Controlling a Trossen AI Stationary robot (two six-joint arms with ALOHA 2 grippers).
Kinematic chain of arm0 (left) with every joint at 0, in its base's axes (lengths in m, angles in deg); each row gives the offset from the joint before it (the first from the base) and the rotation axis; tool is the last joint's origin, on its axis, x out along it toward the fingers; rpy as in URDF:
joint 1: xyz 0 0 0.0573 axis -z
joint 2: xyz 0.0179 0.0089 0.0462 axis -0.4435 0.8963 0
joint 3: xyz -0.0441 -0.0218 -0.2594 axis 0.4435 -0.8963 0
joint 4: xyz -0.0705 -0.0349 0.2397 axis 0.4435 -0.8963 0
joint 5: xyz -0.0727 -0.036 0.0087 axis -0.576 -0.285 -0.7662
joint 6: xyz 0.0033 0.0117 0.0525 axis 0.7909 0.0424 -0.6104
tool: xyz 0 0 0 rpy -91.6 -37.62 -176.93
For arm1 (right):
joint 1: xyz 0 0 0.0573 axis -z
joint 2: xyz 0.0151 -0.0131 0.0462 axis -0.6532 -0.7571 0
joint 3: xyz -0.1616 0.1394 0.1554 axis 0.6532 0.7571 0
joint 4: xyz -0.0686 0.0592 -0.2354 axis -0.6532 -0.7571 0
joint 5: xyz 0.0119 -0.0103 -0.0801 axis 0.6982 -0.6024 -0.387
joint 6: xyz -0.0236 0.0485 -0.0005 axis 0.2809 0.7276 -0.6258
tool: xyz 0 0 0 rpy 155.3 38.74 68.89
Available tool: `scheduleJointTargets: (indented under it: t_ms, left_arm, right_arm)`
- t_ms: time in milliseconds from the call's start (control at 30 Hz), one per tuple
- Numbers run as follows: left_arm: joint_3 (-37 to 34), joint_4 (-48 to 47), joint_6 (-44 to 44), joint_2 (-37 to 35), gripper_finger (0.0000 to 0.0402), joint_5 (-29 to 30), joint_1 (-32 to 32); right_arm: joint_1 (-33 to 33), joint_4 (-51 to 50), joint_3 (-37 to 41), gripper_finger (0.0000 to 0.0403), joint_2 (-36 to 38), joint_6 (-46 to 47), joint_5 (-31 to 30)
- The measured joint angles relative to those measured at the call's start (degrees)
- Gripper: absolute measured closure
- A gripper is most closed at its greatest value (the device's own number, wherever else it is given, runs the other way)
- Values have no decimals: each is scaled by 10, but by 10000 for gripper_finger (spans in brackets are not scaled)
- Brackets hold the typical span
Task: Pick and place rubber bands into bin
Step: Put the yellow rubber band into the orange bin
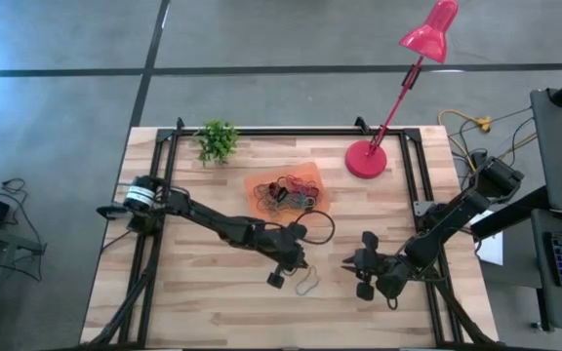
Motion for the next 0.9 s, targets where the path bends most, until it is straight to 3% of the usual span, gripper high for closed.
scheduleJointTargets:
  t_ms: [333, 700, 900]
  left_arm:
    - [-2, 0, -5, 2, 399, -1, -2]
    - [-20, 1, -2, 34, 344, -2, -4]
    - [-20, 3, -1, 49, 338, -2, -5]
  right_arm:
    - [0, 0, 0, 346, 0, 0, 0]
    - [0, 4, 0, 346, 0, 0, 0]
    - [0, 8, 0, 346, 0, 0, -1]
